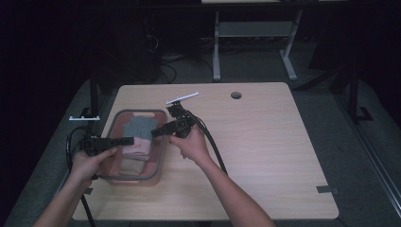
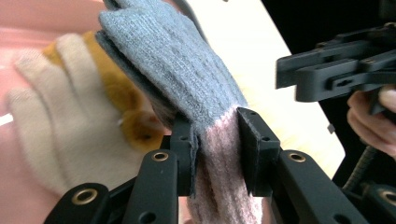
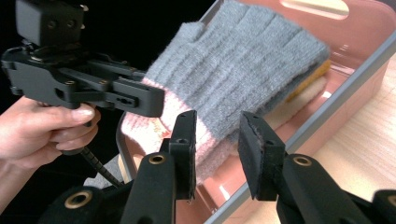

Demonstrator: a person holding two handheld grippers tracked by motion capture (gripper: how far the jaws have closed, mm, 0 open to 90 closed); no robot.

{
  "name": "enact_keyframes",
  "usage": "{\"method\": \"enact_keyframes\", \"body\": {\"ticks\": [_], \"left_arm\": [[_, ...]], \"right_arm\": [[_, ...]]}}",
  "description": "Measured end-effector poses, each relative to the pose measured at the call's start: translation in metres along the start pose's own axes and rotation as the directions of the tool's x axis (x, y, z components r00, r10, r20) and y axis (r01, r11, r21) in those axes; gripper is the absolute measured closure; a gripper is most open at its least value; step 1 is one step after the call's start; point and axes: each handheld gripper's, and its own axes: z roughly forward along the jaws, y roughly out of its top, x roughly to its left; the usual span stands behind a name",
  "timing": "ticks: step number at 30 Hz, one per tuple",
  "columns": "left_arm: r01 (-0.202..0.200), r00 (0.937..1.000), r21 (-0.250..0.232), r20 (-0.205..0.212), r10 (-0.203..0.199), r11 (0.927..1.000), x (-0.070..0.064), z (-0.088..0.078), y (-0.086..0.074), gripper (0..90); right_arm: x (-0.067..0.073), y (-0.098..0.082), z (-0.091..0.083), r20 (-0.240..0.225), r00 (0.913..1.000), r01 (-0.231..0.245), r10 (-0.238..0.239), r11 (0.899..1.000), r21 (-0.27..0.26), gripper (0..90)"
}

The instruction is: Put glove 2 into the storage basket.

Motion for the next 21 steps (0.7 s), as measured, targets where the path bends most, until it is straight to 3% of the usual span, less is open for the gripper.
{"method": "enact_keyframes", "body": {"ticks": [12, 17, 21], "left_arm": [[0.032, 0.9985, 0.041, -0.046, -0.030, 0.9987, 0.017, 0.002, -0.010, 69.4], [0.049, 0.9954, 0.059, -0.085, -0.044, 0.9970, 0.023, 0.005, -0.014, 68.5], [0.027, 0.9914, 0.082, -0.130, -0.016, 0.9962, 0.022, 0.008, -0.016, 67.8]], "right_arm": [[0.000, -0.001, 0.009, 0.007, 1.0000, 0.006, -0.007, 1.000, 0.018, 66.8], [0.000, -0.002, 0.013, 0.016, 0.9996, 0.023, -0.024, 0.999, 0.029, 66.4], [0.000, -0.002, 0.013, 0.019, 0.9995, 0.026, -0.027, 0.999, 0.032, 65.7]]}}
